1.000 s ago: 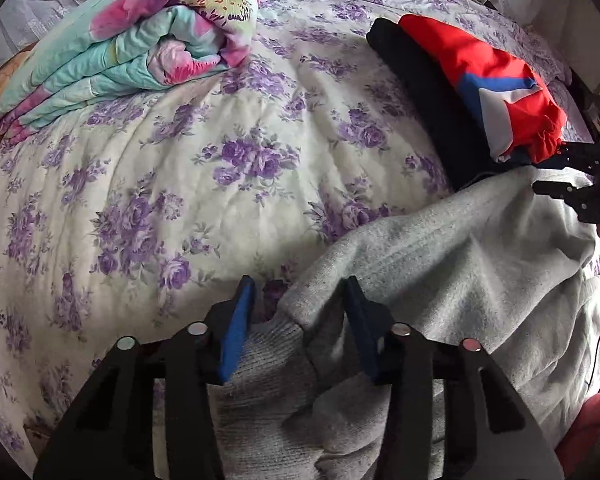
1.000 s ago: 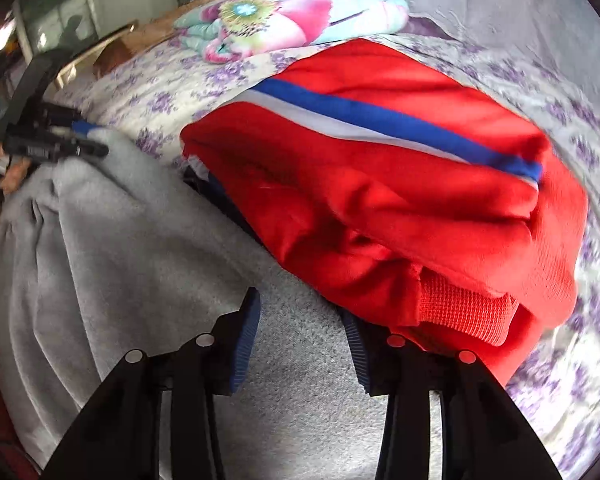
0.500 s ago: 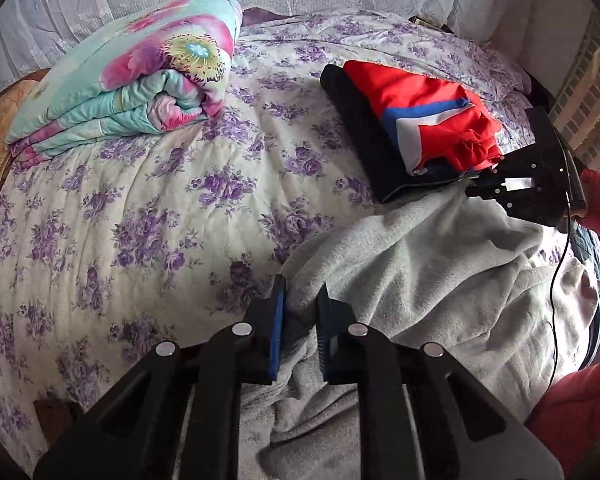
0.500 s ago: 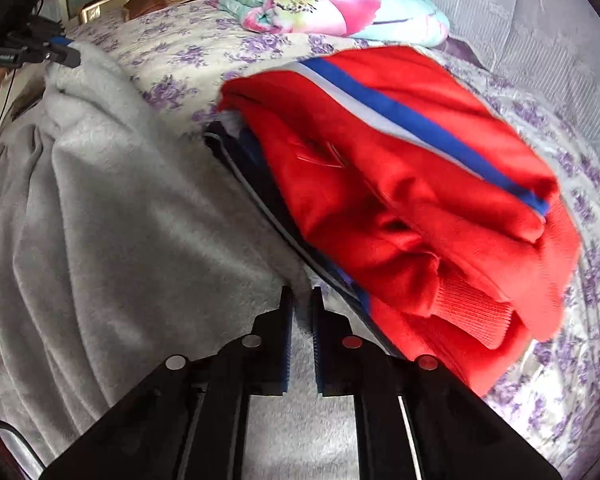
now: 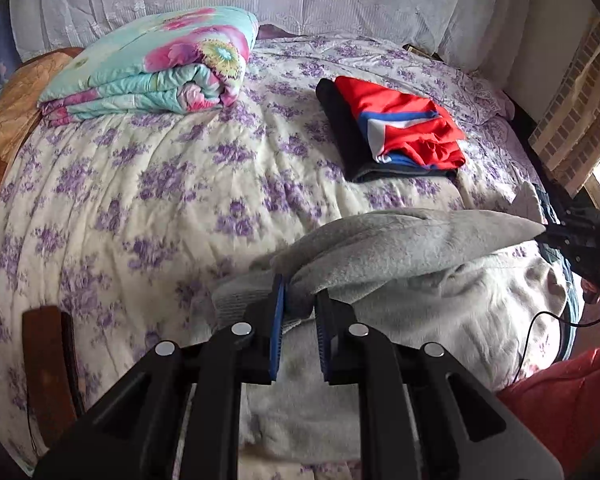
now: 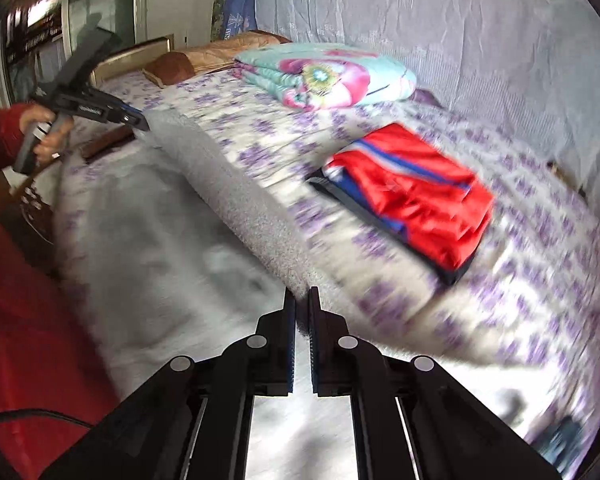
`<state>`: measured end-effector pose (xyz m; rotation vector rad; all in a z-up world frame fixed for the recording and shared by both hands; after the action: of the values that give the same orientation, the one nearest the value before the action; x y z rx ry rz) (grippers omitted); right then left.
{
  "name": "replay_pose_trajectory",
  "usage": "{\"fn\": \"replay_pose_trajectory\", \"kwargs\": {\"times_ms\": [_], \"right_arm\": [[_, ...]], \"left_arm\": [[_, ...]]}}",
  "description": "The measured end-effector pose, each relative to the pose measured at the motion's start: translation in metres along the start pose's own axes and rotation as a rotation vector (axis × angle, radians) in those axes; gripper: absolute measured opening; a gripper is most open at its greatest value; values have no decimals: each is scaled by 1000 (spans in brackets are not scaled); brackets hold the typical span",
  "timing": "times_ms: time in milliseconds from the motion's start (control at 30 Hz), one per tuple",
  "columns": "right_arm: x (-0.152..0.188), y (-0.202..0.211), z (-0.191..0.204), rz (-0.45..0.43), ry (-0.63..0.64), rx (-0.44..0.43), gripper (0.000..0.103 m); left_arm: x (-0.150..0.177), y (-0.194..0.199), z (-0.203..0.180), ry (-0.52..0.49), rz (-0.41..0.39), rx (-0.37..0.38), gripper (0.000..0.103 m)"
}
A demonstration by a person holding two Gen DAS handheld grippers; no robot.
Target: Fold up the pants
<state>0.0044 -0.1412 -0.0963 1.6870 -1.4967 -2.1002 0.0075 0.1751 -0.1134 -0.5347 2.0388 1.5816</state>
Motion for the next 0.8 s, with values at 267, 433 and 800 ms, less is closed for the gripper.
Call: {"fn": "replay_pose_trajectory", "kwargs": {"times_ms": [267, 433, 800], "right_arm": [[64, 1, 64, 127, -163, -80, 6], [80, -5, 84, 142, -186, -52, 6], [71, 8, 81, 111, -171, -20, 6]], "left_arm": [[77, 21, 29, 388, 72, 159, 58], [82, 16, 35, 605, 21, 263, 61], [66, -28, 32, 804, 57, 261, 32]]}}
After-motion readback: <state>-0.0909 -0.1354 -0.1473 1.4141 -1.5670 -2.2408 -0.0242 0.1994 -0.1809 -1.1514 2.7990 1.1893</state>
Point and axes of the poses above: each gripper's, at about its wrist camera, not at the fingertips, and y roughly against the way its jaws point, z to its left, x to its underside, the point moved 9 cm from there along -y, roughly the way its jaws point, and after that the axes turned 4 degrees about -z, right-handed, at the moved point
